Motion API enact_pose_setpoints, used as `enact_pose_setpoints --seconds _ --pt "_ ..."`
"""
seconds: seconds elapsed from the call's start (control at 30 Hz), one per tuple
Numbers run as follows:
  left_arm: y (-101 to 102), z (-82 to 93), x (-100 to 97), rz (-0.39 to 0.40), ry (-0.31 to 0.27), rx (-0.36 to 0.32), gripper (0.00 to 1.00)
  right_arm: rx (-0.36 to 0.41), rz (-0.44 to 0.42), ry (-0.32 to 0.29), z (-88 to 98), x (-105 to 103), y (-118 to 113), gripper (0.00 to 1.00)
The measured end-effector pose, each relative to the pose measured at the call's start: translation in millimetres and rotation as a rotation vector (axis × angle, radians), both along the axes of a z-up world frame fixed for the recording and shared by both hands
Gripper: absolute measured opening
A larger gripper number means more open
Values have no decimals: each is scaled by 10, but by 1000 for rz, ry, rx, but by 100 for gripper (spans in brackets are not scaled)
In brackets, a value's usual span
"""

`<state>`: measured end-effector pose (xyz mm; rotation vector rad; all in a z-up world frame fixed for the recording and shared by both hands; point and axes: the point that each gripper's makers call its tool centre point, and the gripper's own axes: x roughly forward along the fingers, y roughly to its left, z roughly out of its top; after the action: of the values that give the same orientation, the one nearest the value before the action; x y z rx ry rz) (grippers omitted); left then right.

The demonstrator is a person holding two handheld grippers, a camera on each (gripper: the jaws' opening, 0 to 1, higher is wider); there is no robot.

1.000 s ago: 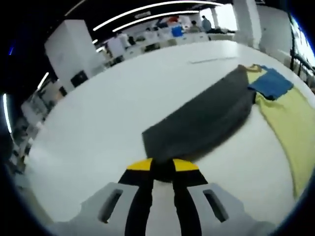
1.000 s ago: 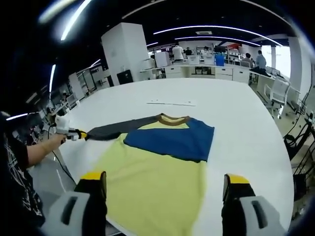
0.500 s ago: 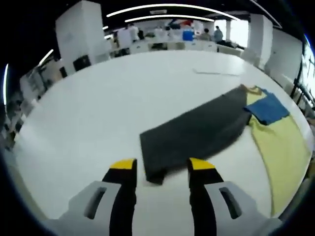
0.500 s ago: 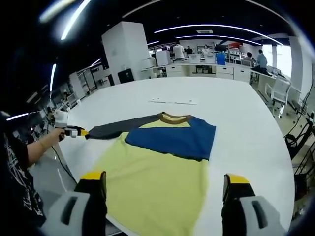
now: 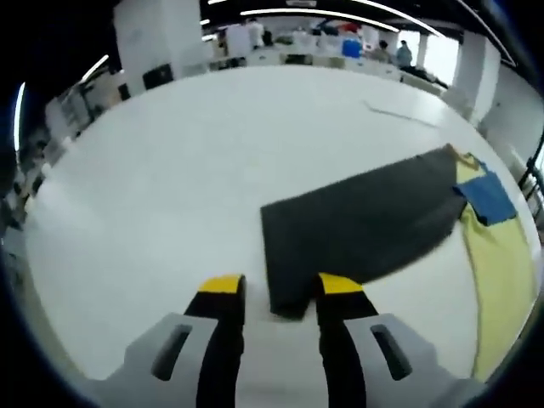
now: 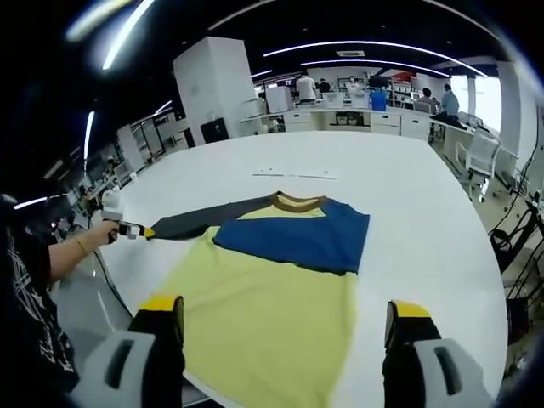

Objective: Fold the garment on the visible template until the final outline fits inside the template.

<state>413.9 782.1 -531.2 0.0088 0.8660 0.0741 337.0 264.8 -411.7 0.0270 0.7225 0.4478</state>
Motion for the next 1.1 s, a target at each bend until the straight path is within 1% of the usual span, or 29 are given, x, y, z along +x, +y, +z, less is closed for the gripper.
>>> enact_pose_setpoints --seconds 0.03,0.1,0.2,0.3,0.4,0.57,0.63,0.67,0.7,0.73,0.8,0.93,1.03,1.1 --pt "-5 0 18 1 -13 -13 28 0 1 0 0 -1 1 99" --pt "-13 -4 20 20 -16 -38 26 1 2 3 -3 -5 2 99" --pt "-9 -7 36 26 -19 -37 25 -4 1 8 -21 -10 -3 99" --pt "-46 -14 61 45 -20 -82 19 -2 2 11 -31 -18 4 99" --pt "-48 -8 88 35 -22 -68 17 -1 2 12 -32 -24 9 99" --pt "-75 -9 106 19 -30 -73 12 -5 -4 15 -37 -43 0 99" --pt "-88 -6 113 5 -32 -60 9 -4 -6 16 -33 -52 -1 99" --pt "-89 6 126 -8 -37 -38 7 -3 -8 15 -31 -56 0 99" --pt "-87 21 131 -13 -40 -20 2 -2 -9 15 -30 -62 1 99" --pt "-83 34 138 -20 -44 -9 2 -2 -10 16 -31 -66 2 99" --pt "-93 41 141 -17 -42 -14 1 -3 -9 16 -31 -78 5 99" --pt "-108 98 173 -42 -56 16 1 -5 -9 16 -33 -101 4 99" --pt "-135 152 200 -58 -70 28 1 -7 -8 14 -33 -109 -5 99" --pt "-167 216 238 -68 -93 27 0 -9 -4 8 -26 -108 -11 99"
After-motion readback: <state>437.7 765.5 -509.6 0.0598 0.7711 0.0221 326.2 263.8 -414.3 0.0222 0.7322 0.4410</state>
